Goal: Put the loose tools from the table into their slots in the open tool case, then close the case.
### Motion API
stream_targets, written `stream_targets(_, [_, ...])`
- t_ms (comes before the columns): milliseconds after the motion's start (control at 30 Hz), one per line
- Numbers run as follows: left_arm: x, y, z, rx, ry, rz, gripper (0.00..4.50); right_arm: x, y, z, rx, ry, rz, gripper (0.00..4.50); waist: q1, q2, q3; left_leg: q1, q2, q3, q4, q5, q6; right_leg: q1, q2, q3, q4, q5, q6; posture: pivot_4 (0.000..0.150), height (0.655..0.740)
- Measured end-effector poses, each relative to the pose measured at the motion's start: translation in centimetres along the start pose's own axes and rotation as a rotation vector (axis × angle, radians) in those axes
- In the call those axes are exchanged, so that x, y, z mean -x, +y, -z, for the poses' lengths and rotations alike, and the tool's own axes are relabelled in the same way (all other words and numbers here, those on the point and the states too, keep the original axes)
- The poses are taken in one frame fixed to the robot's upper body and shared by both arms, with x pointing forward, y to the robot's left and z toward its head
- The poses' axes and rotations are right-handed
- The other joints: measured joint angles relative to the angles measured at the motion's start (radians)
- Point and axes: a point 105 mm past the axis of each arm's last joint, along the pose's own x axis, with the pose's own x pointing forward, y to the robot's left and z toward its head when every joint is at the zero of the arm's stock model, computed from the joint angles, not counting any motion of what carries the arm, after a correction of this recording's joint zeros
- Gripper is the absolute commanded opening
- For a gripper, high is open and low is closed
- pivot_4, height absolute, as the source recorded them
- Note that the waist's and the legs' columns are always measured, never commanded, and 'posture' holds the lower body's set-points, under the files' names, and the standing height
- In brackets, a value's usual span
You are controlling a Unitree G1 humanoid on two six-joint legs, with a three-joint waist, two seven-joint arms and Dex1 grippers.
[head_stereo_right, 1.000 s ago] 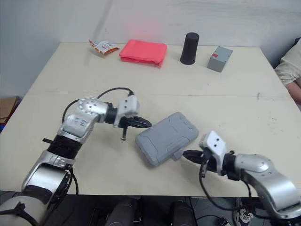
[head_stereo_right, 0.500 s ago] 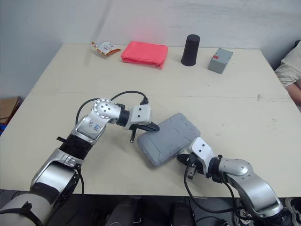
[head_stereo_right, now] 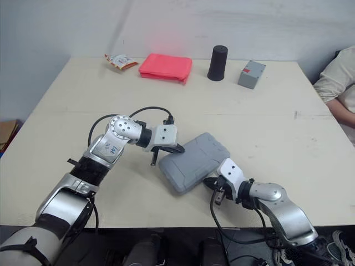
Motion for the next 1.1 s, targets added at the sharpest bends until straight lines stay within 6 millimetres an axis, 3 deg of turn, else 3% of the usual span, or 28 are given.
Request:
stream_targets(233, [-0.1, 0.1, -0.6, 0.014, -0.027, -0.005, 0.0, 1.5, 0.2, -0.2, 0.05, 0.031, -0.03, 0.04, 0.003, 0.009, -0.006, -0.003, 0.0, 0.0, 0.0, -0.004, 0.005, 0.0, 0.0, 0.0, -0.007, 0.0, 0.0, 0.15, 0.7361])
stream_targets(367, [2.5, -1.0, -0.5, 0.199, -0.107, 0.047, 1.26, 5.4, 0.5, -3.0, 0.104, -0.006, -0.098, 1.48, -0.002, 0.016, -0.001, -0.011, -0.001, 0.0, 0.002, -0.003, 0.006, -0.006, 0.0, 0.0, -0.009, 0.0, 0.0, 0.15, 0.7361])
stream_targets(467, [7.0, -2.4, -0.5, 0.349, -0.188, 0.091, 2.64, 9.3, 0.0, -4.6, 0.092, -0.001, -0.132, 2.94, -0.017, 0.016, 0.006, -0.02, 0.0, 0.0, 0.002, -0.001, 0.005, -0.014, 0.002, -0.002, -0.007, 0.0, 0.001, 0.15, 0.7361])
stream_targets(567, [13.4, -4.5, -0.8, 0.434, -0.229, 0.089, 3.98, 13.4, -0.8, -6.3, 0.076, 0.014, -0.128, 4.44, -0.021, 0.017, 0.01, -0.02, 0.0, 0.0, 0.0, -0.001, 0.006, -0.013, 0.003, -0.002, -0.008, 0.0, 0.0, 0.15, 0.7361])
stream_targets(600, [15.1, -5.0, -0.9, 0.456, -0.236, 0.073, 4.47, 14.5, -1.2, -6.6, 0.07, 0.019, -0.11, 4.5, -0.019, 0.017, 0.01, -0.02, 0.0, 0.0, 0.0, -0.002, 0.006, -0.013, 0.003, -0.003, -0.008, 0.0, 0.0, 0.15, 0.7361])
stream_targets(833, [24.3, -6.4, -2.1, 0.586, -0.296, -0.187, 4.47, 19.9, -3.9, -7.3, 0.082, 0.033, 0.037, 4.5, -0.008, 0.012, 0.015, -0.02, -0.003, -0.001, 0.002, -0.003, 0.012, -0.012, -0.003, 0.0, -0.013, 0.002, 0.004, 0.15, 0.7361])
stream_targets(967, [26.8, -7.5, -1.0, 0.643, -0.26, -0.311, 4.47, 21.2, -5.1, -7.8, 0.116, 0.003, 0.097, 4.5, -0.016, 0.016, 0.018, -0.018, -0.003, 0.0, -0.001, -0.004, 0.005, -0.014, -0.004, 0.002, -0.012, 0.003, 0.002, 0.15, 0.7361])
stream_targets(1100, [26.9, -8.8, 0.4, 0.68, -0.222, -0.328, 4.47, 21.6, -5.9, -8.2, 0.134, -0.016, 0.124, 4.5, -0.017, 0.02, 0.02, -0.019, -0.003, 0.002, -0.011, 0.001, -0.005, -0.02, -0.004, 0.003, -0.012, 0.002, -0.001, 0.15, 0.7361])
